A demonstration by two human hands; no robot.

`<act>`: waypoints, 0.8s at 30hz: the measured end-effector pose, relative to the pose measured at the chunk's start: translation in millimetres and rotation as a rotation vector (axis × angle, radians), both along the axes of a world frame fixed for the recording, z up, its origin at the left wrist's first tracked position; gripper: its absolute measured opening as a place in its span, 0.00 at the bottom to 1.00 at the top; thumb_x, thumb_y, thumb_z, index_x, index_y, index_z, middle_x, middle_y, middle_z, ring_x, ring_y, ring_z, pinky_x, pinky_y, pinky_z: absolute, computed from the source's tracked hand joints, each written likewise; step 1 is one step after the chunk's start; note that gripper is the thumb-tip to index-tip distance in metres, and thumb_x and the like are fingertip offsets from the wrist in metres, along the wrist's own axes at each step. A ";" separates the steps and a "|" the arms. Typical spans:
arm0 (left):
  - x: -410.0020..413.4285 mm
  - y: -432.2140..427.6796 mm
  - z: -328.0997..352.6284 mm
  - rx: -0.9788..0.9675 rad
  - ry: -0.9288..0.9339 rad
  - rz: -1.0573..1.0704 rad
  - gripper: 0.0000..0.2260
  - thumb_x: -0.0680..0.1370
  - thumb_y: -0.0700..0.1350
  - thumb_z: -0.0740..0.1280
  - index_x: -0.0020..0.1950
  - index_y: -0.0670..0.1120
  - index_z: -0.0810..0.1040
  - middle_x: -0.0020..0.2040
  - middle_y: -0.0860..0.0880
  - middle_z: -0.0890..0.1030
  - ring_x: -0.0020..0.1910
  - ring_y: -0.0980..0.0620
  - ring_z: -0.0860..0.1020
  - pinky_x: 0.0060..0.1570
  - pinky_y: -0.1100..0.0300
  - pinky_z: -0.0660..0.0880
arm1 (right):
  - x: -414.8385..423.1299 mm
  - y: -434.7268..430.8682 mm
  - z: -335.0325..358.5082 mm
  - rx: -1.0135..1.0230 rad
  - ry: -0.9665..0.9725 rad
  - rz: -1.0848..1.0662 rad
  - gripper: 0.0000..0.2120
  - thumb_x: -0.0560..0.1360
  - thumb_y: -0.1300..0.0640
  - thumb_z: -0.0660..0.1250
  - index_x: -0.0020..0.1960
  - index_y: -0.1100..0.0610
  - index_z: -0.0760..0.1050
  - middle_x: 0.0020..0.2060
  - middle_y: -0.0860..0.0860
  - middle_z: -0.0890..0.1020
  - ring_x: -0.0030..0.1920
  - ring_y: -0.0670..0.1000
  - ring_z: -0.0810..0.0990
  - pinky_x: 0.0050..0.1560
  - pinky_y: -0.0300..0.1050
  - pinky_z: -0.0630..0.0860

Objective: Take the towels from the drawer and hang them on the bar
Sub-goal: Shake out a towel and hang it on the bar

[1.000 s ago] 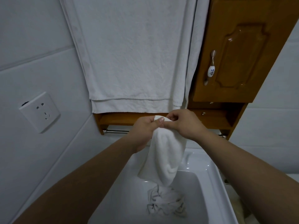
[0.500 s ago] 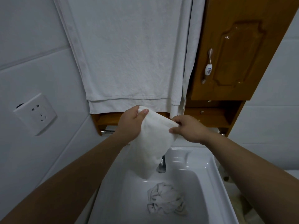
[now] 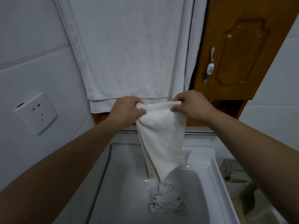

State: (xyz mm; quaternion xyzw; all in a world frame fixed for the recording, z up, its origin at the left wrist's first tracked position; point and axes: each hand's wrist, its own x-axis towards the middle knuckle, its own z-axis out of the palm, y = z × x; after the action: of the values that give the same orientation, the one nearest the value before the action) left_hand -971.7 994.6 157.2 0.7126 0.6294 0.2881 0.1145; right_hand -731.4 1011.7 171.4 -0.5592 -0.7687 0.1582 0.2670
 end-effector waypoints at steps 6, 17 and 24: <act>4.3 3.4 37.0 -0.031 0.293 -0.127 0.16 0.75 0.52 0.72 0.61 0.52 0.82 0.60 0.51 0.82 0.58 0.51 0.78 0.51 0.63 0.69 | 4.8 4.1 20.4 0.058 -0.084 0.011 0.10 0.78 0.53 0.69 0.56 0.54 0.82 0.46 0.47 0.81 0.47 0.48 0.78 0.47 0.43 0.75; 1.9 10.1 74.3 -0.150 0.387 -0.281 0.06 0.75 0.50 0.73 0.51 0.53 0.82 0.42 0.58 0.78 0.44 0.55 0.76 0.38 0.62 0.68 | 15.0 2.7 39.1 0.103 -0.080 -0.010 0.12 0.79 0.52 0.69 0.59 0.55 0.81 0.47 0.48 0.81 0.41 0.43 0.76 0.39 0.39 0.75; 7.5 18.4 84.9 -0.086 0.595 -0.188 0.11 0.77 0.54 0.69 0.46 0.47 0.82 0.38 0.53 0.81 0.39 0.54 0.78 0.40 0.56 0.73 | 9.0 -6.4 57.6 0.196 -0.137 -0.053 0.10 0.78 0.51 0.69 0.57 0.54 0.82 0.46 0.48 0.80 0.45 0.47 0.77 0.43 0.42 0.73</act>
State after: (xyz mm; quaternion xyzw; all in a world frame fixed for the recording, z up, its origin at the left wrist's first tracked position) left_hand -964.2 1013.0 242.1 0.8153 0.5780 0.0281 -0.0187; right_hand -722.3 1005.4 229.0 -0.5602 -0.7818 0.0364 0.2714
